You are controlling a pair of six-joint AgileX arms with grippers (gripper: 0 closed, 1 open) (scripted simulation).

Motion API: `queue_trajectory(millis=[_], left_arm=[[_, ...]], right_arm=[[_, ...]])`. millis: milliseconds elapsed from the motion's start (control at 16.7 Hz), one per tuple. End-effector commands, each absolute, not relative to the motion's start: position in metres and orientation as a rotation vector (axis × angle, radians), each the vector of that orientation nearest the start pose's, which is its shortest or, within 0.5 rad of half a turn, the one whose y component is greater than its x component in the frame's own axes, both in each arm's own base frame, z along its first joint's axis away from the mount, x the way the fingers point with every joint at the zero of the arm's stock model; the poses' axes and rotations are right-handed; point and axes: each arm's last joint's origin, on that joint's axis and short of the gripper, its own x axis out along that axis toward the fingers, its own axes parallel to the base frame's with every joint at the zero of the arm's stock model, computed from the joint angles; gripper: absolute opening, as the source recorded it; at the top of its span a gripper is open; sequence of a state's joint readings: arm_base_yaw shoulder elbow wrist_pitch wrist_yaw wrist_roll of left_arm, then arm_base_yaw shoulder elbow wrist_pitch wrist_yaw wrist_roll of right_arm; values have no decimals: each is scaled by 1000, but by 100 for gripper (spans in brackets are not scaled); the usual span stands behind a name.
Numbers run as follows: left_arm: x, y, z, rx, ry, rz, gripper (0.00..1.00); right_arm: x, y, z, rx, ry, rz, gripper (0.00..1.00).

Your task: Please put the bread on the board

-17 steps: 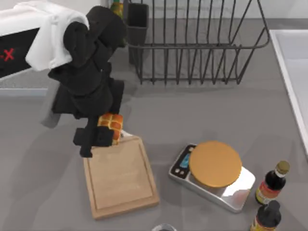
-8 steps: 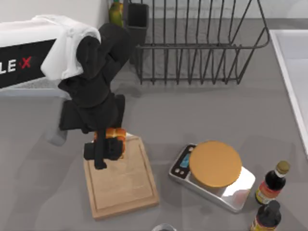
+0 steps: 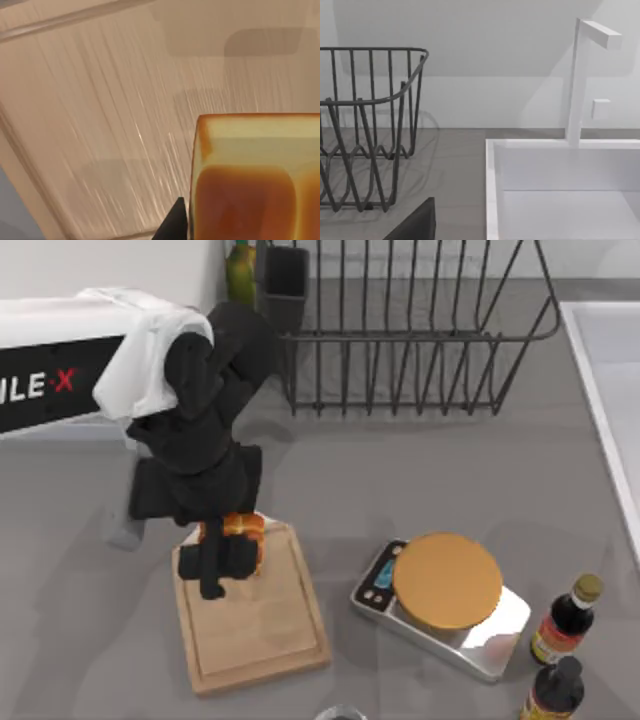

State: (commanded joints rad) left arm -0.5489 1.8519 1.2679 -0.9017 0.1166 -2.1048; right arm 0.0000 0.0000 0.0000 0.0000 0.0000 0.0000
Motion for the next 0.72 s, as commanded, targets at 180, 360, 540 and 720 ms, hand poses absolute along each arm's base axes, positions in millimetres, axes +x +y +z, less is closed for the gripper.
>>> queue_trajectory(millis=[180,360,540,720], left_arm=[[294,-182,162,-1309,1310,1118,0],[294,-183,156,-1315,1309,1108,0],[294,-184,148,-1317,1310,1107,0],[292,-185,139,-1305,1314,1122,0]], right_arm=[[106,-1,160,0,0,0,100],[106,-1,160,0,0,0,100],[106,-1,160,0,0,0,100],[106,-1,160,0,0,0,100]])
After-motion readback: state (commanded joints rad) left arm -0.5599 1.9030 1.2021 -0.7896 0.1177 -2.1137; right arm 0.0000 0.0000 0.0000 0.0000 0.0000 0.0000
